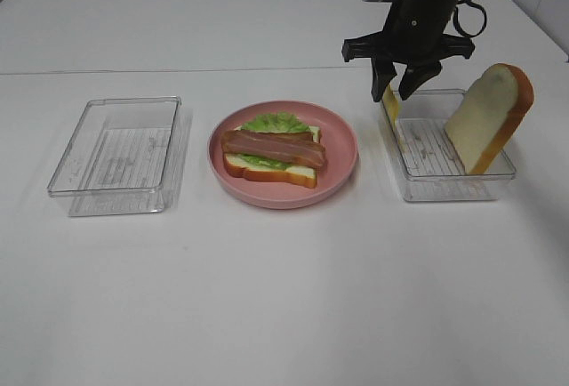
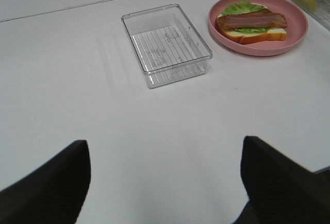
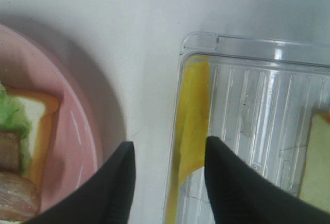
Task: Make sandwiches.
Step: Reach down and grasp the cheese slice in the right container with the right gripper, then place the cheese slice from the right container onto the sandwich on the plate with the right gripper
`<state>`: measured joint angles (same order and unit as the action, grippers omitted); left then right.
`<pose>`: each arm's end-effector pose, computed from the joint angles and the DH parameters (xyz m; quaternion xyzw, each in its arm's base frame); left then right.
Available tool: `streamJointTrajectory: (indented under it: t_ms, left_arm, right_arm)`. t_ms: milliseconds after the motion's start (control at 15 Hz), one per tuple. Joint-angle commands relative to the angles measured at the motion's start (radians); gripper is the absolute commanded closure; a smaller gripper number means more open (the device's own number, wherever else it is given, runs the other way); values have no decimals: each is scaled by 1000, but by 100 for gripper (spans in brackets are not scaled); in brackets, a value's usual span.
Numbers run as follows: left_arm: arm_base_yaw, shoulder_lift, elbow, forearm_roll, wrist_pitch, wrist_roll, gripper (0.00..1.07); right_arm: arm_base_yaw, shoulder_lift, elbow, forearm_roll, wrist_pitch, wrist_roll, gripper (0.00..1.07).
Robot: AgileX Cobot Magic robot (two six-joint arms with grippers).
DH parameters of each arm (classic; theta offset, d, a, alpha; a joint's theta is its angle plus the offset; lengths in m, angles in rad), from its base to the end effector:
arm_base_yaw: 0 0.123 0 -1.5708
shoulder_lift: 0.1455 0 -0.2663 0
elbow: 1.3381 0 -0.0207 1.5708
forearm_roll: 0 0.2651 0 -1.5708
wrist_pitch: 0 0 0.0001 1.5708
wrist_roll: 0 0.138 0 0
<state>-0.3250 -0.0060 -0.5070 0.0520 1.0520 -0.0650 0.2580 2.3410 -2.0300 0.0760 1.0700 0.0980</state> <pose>0.0658 -0.0156 0.2666 0.1088 0.8402 -0.0773 0.5256 0.4927 0.1395 0.1142 -0.0657 0.9876 0.0594 0.1295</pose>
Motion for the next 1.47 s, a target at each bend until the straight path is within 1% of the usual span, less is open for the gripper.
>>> streamJointTrajectory:
  t_ms: [67,133,200,267,667,867,1133,1200,1267,1333,1467]
  left_arm:
    - [0,-20,5,1,-10,2,30]
    - [0,-20,5,1,-10,2,30]
    - [0,-20,5,1,-10,2,30]
    - [0,-20,5,1,-10,2,30]
    - [0,-20,5,1,-10,2,30]
    - [0,-20,5,1,-10,2,30]
    - [0,-20,5,1,-10,2,30]
    - [0,-20,5,1,-10,2,30]
    - [0,-20,5,1,-10,2,30]
    - [0,-20,5,1,-10,2,30]
    - [0,-20,5,1,-10,2,30]
  right_arm:
    - [-4,20,-6,-1,-2,-3,71]
    - [-4,17,-9,-2,-4,14,83]
    - [-4,17,-18,-6,1,19,98]
    - [-4,17,-29,-11,9,19,107]
    - [-4,-22,-109,-10,83,19,107]
    - [-3,-81,-118,30,123,15,107]
    - [-2,-168,-117,219,183,-70,107]
    - [0,-177,-117,293,202,-98,107]
    - [0,-178,-115,417,219,-123,107]
    - [0,-178,-99,500,215,-147,107]
    - [0,-178,-29,669,187,-205,107]
